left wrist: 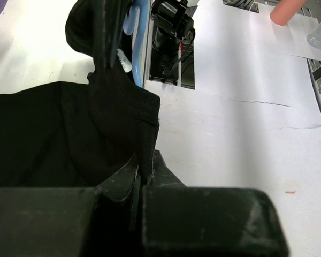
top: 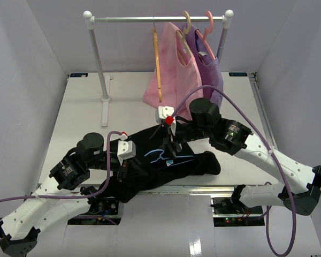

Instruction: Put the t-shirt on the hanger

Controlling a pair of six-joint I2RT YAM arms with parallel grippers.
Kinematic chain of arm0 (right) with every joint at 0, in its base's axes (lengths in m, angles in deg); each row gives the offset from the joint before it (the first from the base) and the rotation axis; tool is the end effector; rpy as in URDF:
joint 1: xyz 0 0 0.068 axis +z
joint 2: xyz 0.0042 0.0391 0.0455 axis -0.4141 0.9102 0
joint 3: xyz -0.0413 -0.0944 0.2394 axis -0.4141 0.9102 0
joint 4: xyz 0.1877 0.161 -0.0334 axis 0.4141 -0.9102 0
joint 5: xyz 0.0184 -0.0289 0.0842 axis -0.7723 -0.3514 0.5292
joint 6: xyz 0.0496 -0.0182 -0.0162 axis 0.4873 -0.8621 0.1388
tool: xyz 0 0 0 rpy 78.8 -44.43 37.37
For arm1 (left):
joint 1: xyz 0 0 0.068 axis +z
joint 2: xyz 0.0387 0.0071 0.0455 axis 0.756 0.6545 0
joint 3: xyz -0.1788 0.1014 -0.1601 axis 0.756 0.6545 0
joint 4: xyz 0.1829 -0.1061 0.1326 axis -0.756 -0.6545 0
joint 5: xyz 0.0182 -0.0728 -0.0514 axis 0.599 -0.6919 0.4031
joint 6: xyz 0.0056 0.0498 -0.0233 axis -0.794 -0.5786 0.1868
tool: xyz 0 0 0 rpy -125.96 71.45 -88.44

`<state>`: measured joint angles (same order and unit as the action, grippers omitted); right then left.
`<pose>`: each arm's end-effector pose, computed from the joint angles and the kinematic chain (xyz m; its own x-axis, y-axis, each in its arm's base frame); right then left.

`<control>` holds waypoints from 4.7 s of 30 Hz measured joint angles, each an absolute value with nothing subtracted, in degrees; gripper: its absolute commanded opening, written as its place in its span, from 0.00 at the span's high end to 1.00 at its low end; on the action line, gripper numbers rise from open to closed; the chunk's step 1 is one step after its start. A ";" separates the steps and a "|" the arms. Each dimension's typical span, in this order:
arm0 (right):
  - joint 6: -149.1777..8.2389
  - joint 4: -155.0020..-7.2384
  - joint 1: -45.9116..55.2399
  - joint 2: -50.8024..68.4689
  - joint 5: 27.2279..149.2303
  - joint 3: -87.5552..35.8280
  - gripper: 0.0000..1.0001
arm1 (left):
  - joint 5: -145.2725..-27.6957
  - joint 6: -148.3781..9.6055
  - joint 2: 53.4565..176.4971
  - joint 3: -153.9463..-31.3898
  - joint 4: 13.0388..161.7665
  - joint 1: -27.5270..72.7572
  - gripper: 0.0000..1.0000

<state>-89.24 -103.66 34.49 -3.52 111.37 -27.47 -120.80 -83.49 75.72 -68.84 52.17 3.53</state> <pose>0.1138 0.2262 0.4146 0.0780 -0.2153 -0.9734 -0.9969 -0.0263 -0.0741 0.0704 -0.1081 0.3331 -0.2073 0.2579 -0.9437 0.9783 0.0527 -0.2005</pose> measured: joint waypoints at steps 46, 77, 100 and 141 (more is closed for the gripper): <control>-88.29 -103.92 35.23 -10.26 110.52 -23.85 0.92 | -110.97 -81.08 77.10 -75.30 49.67 3.66 0.61; -82.71 -119.42 34.69 -1.86 92.02 -46.06 0.92 | -85.66 -77.95 73.67 -78.54 37.60 3.66 0.51; -84.41 -119.62 34.69 -5.07 86.81 -41.43 0.92 | -74.42 -75.88 80.99 -89.39 35.56 3.66 1.00; -74.67 -114.85 34.62 6.02 71.42 -59.02 0.92 | -84.23 -70.46 85.09 -101.08 38.02 3.77 0.20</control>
